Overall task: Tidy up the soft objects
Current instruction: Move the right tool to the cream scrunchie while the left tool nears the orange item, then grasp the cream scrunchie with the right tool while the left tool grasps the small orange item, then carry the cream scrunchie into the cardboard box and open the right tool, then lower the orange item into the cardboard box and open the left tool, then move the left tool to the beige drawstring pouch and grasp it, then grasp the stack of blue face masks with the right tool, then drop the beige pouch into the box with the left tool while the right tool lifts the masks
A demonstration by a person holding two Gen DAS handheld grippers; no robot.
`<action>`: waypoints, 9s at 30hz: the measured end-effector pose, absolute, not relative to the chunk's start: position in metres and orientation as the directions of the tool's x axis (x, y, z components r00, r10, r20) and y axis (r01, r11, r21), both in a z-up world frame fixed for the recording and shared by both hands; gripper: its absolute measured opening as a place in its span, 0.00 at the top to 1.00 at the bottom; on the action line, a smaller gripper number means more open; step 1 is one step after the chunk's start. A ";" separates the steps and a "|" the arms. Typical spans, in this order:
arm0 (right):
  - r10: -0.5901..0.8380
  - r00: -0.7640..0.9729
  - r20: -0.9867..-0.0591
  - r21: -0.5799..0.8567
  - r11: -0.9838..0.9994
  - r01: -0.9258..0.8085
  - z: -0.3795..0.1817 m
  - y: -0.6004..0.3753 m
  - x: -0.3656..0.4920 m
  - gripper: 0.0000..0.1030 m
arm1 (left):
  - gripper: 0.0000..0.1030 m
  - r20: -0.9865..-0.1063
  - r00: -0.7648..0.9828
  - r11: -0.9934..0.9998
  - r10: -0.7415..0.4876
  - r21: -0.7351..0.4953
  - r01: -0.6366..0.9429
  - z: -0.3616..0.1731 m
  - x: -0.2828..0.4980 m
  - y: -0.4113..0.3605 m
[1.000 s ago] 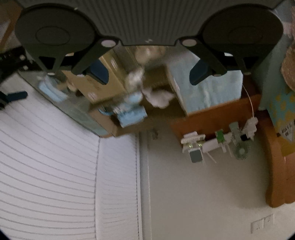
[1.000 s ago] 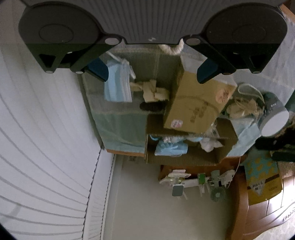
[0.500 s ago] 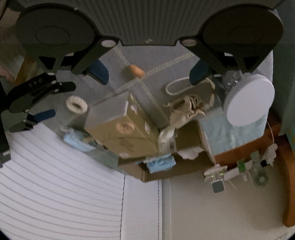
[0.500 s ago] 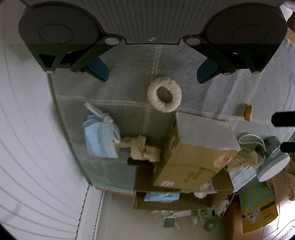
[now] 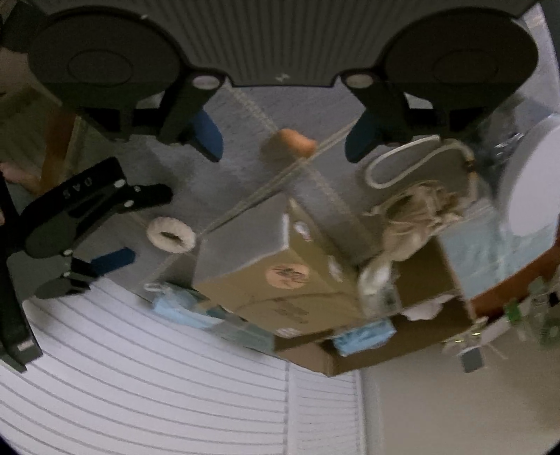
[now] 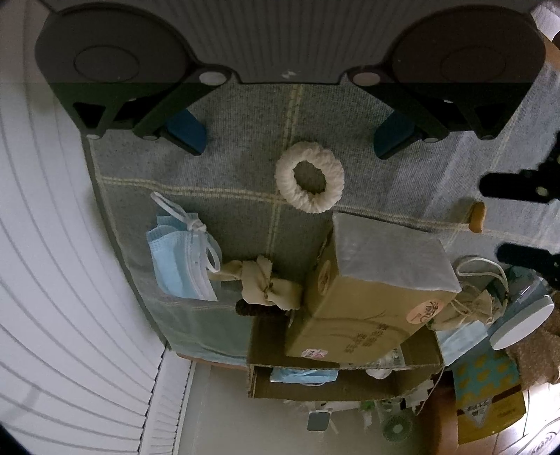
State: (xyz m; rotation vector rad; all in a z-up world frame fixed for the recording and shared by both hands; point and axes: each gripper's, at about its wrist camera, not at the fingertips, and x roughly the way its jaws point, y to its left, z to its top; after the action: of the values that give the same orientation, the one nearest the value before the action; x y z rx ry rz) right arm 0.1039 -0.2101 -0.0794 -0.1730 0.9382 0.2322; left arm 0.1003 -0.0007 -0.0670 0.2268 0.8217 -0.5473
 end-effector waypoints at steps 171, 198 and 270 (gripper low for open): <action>0.223 0.725 -0.652 0.035 0.964 -0.264 0.012 -0.206 0.122 0.00 | 0.32 -0.733 0.626 0.952 -0.265 -0.096 0.290 -0.045 0.153 0.029; 0.231 0.703 -0.673 0.023 0.956 -0.291 0.005 -0.198 0.127 0.00 | 0.34 -0.706 0.699 0.983 -0.115 0.019 0.181 -0.071 0.148 0.024; 0.078 0.751 -0.656 -0.054 0.987 -0.150 -0.012 -0.248 0.127 0.55 | 0.48 -0.693 0.678 0.945 -0.245 -0.014 0.327 -0.013 0.127 0.040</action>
State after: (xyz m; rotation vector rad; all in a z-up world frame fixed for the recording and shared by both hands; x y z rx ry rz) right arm 0.1269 -0.2480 -0.0115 -0.1051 0.7110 0.1246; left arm 0.1270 0.0402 -0.0127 0.1143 0.7605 -0.3225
